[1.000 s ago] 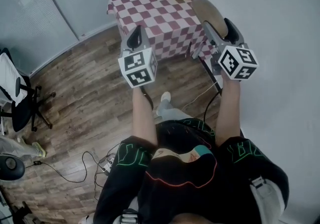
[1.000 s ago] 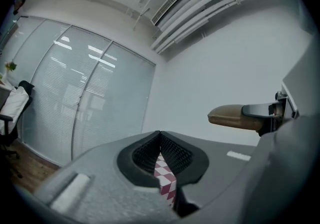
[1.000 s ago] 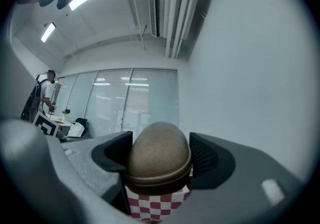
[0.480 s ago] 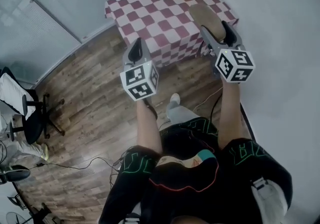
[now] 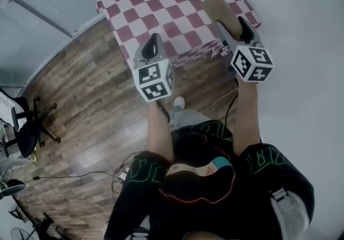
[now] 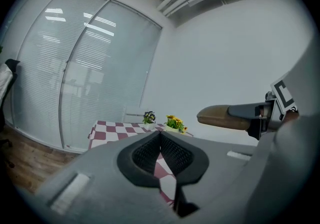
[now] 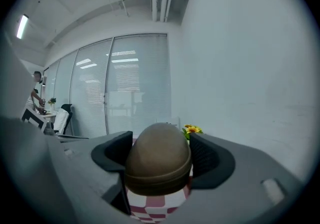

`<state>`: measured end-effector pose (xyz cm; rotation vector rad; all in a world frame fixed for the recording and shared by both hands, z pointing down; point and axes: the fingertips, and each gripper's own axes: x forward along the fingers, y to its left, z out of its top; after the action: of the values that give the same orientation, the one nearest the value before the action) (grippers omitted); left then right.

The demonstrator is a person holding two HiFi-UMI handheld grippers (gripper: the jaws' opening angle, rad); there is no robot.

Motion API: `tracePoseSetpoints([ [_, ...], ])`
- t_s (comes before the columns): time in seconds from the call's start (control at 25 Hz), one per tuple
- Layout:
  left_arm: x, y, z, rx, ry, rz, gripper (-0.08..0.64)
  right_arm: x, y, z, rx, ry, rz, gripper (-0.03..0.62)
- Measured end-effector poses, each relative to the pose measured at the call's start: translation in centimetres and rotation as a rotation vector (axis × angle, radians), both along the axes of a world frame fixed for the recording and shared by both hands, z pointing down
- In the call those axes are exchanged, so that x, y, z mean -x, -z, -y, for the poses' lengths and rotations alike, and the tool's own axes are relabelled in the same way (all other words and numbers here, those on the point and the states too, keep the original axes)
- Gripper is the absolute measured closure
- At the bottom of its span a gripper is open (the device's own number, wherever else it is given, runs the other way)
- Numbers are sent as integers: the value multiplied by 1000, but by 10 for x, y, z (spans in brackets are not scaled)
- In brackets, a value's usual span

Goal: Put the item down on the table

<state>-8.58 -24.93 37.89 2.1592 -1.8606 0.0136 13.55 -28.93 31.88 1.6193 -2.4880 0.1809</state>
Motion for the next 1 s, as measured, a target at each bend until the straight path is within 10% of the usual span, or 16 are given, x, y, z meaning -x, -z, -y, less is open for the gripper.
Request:
tracePoseSetpoints([
  [1.0,-22,-47,147,131,-97,64,551,2,-42,132,74,-20,51,233],
])
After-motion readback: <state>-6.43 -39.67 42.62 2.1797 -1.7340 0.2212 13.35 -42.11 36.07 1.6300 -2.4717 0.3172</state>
